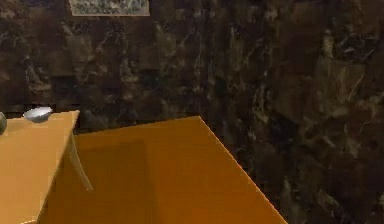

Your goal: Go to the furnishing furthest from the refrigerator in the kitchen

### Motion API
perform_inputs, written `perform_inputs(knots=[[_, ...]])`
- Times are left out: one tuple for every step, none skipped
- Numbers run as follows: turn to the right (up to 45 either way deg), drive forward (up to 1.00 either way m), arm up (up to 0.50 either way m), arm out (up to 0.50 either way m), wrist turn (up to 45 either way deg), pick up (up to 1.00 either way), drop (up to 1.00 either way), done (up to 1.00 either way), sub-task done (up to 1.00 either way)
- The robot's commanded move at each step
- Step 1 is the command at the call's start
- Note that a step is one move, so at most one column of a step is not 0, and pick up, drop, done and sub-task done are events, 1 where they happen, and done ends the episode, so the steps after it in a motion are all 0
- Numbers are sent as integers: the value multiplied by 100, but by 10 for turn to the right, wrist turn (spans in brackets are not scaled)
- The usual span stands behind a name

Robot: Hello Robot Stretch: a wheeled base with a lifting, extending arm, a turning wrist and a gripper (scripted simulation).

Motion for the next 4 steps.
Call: perform_inputs(knots=[[60,0,0,0,0,0,0,0,0],[0,45,0,0,0,0,0,0,0],[-270,0,0,0,0,0,0,0,0],[0,100,0,0,0,0,0,0,0]])
